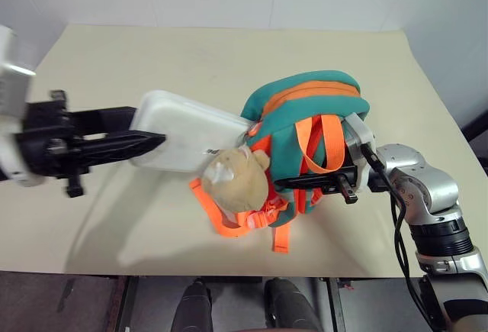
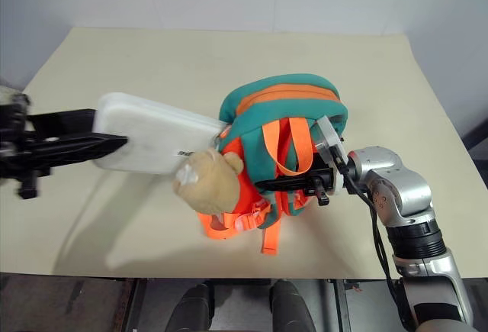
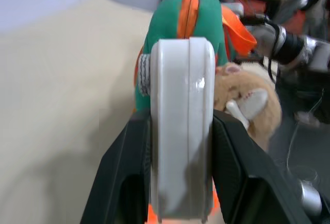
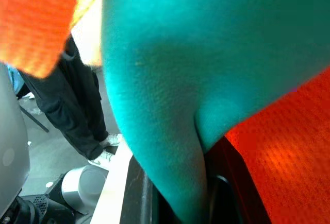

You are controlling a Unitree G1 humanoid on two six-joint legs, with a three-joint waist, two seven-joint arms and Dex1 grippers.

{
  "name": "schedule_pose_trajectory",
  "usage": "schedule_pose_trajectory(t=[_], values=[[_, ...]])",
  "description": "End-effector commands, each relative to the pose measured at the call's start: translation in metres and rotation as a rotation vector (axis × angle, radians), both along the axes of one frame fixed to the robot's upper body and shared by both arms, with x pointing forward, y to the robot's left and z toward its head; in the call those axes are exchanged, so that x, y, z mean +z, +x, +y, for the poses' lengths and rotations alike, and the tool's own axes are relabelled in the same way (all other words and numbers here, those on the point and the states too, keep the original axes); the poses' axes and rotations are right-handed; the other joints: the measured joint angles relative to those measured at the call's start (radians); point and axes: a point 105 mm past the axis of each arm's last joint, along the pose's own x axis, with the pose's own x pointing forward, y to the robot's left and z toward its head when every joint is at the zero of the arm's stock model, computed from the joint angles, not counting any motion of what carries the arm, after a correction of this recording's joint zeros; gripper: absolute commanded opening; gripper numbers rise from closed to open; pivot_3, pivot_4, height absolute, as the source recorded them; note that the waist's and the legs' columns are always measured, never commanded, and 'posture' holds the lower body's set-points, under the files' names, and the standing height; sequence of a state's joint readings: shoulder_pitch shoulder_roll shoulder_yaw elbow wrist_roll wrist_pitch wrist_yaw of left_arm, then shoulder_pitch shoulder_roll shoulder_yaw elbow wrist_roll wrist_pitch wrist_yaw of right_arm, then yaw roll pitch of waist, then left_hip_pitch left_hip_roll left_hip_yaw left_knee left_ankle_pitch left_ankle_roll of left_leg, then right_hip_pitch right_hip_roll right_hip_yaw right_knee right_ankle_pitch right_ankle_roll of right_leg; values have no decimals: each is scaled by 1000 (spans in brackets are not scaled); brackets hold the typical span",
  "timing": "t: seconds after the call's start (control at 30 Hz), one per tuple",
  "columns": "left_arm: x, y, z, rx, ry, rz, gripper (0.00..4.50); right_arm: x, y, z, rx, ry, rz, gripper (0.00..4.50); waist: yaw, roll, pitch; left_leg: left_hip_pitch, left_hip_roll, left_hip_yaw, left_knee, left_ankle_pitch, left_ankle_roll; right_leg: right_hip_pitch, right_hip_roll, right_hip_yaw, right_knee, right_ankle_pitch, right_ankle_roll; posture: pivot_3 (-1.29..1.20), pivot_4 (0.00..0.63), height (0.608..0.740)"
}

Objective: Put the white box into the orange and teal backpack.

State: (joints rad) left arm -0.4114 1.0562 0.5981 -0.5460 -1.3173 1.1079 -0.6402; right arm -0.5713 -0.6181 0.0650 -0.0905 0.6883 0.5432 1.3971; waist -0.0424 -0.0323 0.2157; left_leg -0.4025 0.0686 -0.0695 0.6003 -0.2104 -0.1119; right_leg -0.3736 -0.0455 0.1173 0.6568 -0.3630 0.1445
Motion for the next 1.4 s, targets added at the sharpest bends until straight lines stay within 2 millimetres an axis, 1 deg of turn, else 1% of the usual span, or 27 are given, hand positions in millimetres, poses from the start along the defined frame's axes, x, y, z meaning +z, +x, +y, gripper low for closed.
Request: schedule_pose_trajectory(t=[0.03, 0.17, 0.23, 0.33, 0.43, 0.5, 0.57, 0.63, 0.67, 0.77, 0.83, 0.9, 1.1, 1.23, 1.4], values=[[-18, 10, -35, -72, -61, 7, 1248, 4, -4, 8, 22, 7, -40, 0, 10, 0, 0, 0, 0, 0, 2, 0, 0, 1, 0, 0, 0, 1, 1, 0, 150, 740], [-29, 28, -50, -54, -98, 6, 1248, 6, -4, 9, 14, 14, -46, 0, 18, -1, -1, 0, -1, -1, 11, -2, 3, 7, 0, 0, -4, 5, 3, 0, 150, 740], [-28, 30, -53, -57, -114, -2, 1248, 6, -5, 8, 10, 14, -47, 0, 17, -1, -1, 1, -2, -1, 12, -1, 5, 13, 0, 0, -13, 7, 2, 0, 150, 740], [-24, 25, -50, -68, -105, -12, 1248, 6, -5, 6, 0, 15, -48, 0, 15, -1, -1, 0, -2, -1, 12, 0, 8, 16, -1, 0, -22, 9, -7, 0, 150, 740], [-17, 20, -39, -61, -89, -21, 1248, 5, -5, 6, -3, 15, -48, 0, 13, -1, -1, 0, -1, 0, 11, 1, 8, 16, -1, 0, -24, 10, -7, 0, 150, 740], [-9, 13, -32, -65, -90, -28, 1248, 5, -5, 7, -4, 16, -46, 0, 11, -1, -1, 0, -1, 0, 10, 1, 8, 15, -1, 0, -24, 10, -7, 0, 150, 740], [6, 1, -23, -84, -103, -36, 1248, 6, -5, 7, -4, 17, -44, 0, 9, -1, 0, 0, -1, 0, 9, 0, 8, 14, -1, 0, -24, 11, -4, 0, 150, 740], [21, -12, -13, -95, -111, -40, 1248, 5, -4, 7, -3, 17, -44, 0, 3, -1, 0, -1, 0, 0, 6, 0, 7, 12, 0, 0, -24, 14, 0, 0, 150, 740], [26, -15, -9, -91, -109, -47, 1247, 5, -3, 8, -2, 17, -43, 0, 1, -1, 0, -1, 0, 1, 4, 0, 7, 9, 0, 0, -24, 16, 5, 0, 150, 740], [41, -23, -1, -75, -112, -68, 1247, 6, -3, 9, 2, 19, -44, 0, -2, -1, 0, -3, 0, 2, -4, 0, 6, 3, -1, 0, -21, 14, 3, 0, 150, 740], [52, -33, 3, -82, -123, -78, 1247, 6, -3, 9, 3, 19, -44, 0, -5, -1, 0, -4, 0, 2, -7, 1, 5, -2, 0, 0, -18, 11, 2, 0, 150, 740], [57, -38, 7, -69, -117, -77, 1247, 7, -2, 9, 4, 17, -44, 0, -11, -1, 0, -5, 1, 2, -8, 0, 3, -3, 0, 0, -15, 7, 1, 0, 150, 740], [54, -40, 14, -4, -62, -73, 1247, 7, -1, 9, 5, 14, -48, 0, -14, 0, 1, -4, 1, 2, -9, -3, 1, -4, 0, 0, -11, -1, -1, 0, 150, 740], [45, -37, 7, 10, -20, -71, 1247, 8, 0, 7, 4, 11, -51, 0, -14, 0, 1, -4, 1, 2, -9, -3, 1, -4, 0, 0, -12, -1, -1, 0, 150, 740], [32, -27, -3, 51, 57, -106, 1247, 8, -1, 5, 1, 8, -54, 0, -14, 0, 1, -3, 1, 2, -9, -3, 1, -3, 0, 0, -12, -1, -1, 0, 150, 740]])
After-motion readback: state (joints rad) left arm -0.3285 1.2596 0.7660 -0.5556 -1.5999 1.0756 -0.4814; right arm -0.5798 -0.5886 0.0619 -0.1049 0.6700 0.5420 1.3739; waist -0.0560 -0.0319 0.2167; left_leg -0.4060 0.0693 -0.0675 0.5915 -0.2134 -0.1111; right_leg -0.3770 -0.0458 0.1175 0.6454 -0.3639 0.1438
